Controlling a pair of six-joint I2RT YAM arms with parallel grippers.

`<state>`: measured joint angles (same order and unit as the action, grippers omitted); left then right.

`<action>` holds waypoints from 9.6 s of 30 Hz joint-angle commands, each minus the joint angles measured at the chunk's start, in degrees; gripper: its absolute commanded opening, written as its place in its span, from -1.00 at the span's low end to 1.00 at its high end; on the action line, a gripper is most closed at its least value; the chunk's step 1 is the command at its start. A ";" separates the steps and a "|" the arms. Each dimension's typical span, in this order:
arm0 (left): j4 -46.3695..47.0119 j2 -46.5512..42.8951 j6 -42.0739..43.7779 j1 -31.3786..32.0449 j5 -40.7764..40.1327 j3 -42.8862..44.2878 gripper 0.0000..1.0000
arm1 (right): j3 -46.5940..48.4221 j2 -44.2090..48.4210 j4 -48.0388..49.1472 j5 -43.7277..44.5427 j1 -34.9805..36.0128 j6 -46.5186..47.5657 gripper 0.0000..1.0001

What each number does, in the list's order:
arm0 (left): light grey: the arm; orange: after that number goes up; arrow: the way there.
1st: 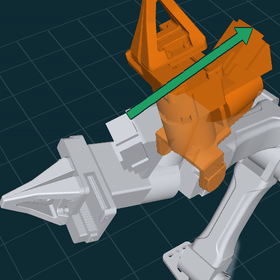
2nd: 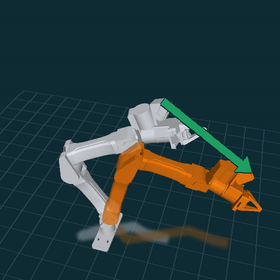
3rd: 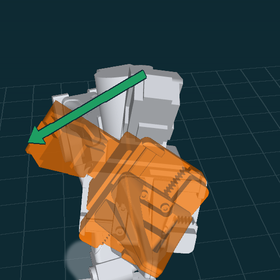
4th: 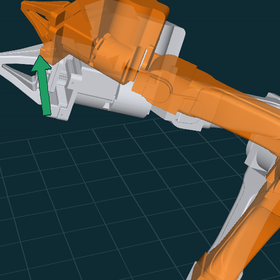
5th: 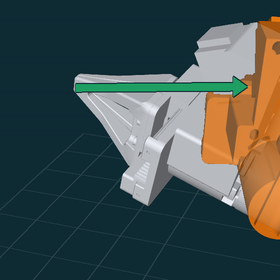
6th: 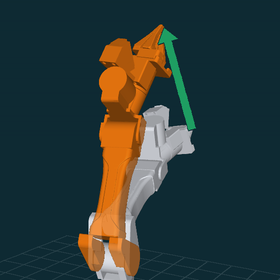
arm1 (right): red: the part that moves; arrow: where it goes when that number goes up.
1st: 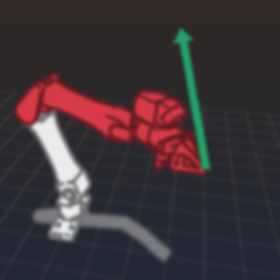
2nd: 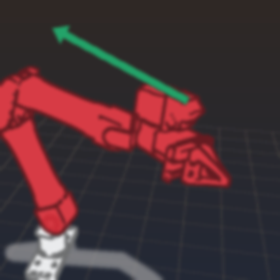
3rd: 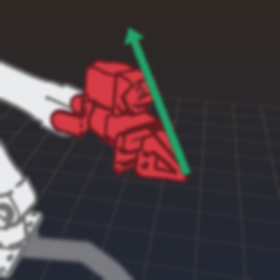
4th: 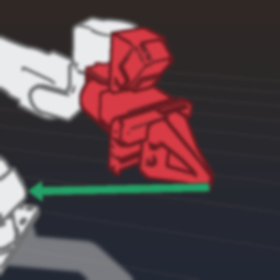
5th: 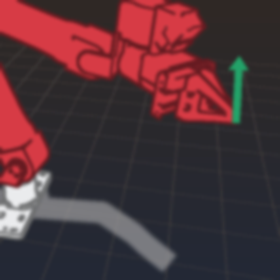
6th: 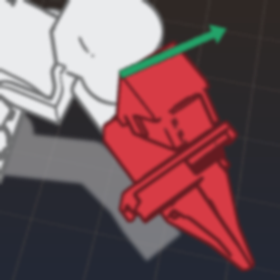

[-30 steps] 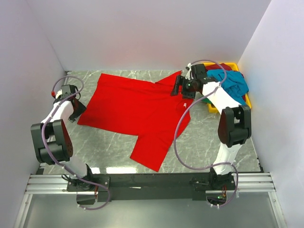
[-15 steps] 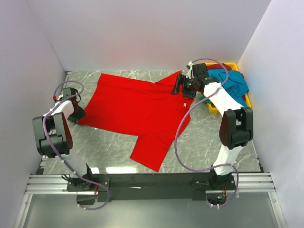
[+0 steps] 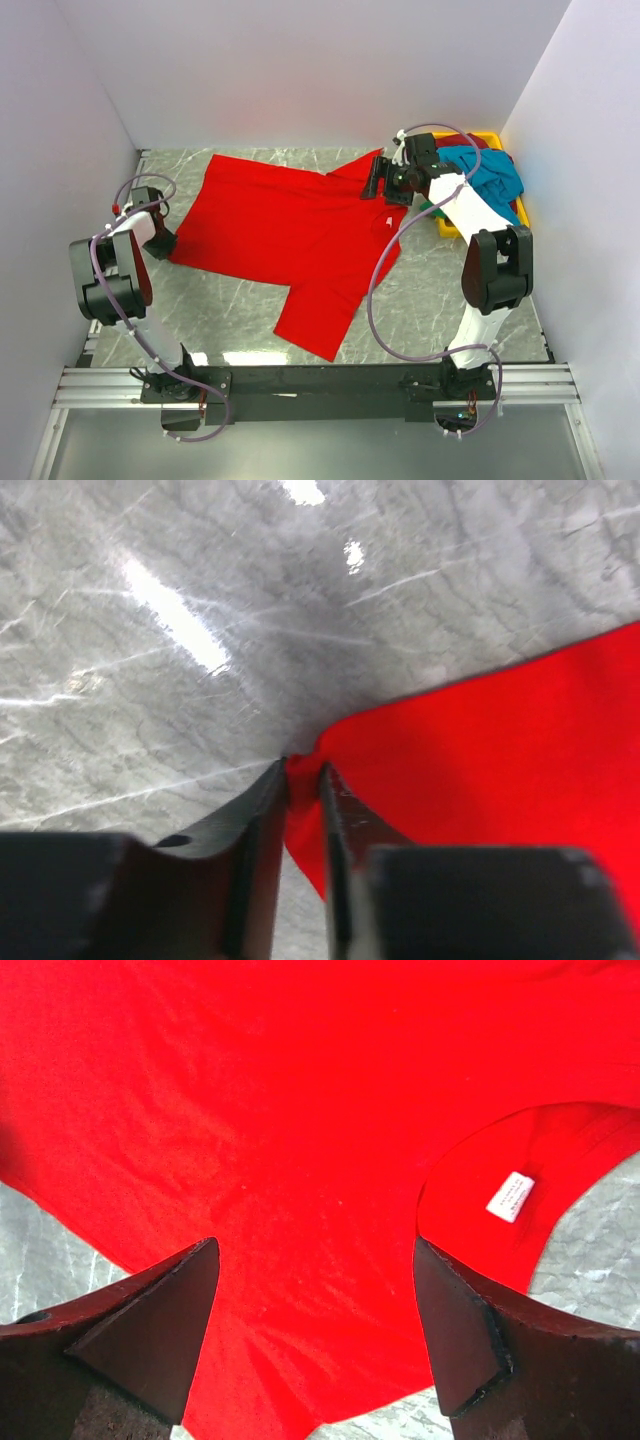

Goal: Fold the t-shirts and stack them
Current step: Fold the tshirt

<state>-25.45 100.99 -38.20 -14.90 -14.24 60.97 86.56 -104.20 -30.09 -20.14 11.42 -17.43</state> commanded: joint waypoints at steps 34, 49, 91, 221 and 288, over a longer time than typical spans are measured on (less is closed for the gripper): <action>1.73 -2.56 6.46 -0.31 12.04 1.08 -0.99 | -36.20 22.91 1.07 6.34 40.68 -1.98 0.55; 1.90 -2.90 5.59 -0.22 13.80 2.05 -0.99 | -40.06 18.86 8.82 17.85 58.27 -24.38 0.50; -0.30 -6.24 8.49 -1.28 12.83 1.52 -0.99 | -36.03 21.40 -10.24 22.26 61.44 -29.07 -1.00; -12.78 11.08 10.68 -1.10 23.56 28.69 0.55 | 11.54 -4.18 -19.41 18.92 7.56 -9.02 0.30; -9.26 14.50 11.65 -2.07 19.96 19.98 -0.99 | -28.38 11.57 -9.02 10.56 13.54 -8.06 -0.95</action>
<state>-35.16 114.17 -27.99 -16.67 7.64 79.59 55.05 -93.12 -36.67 -11.22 24.84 -26.65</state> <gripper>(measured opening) 0.022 0.039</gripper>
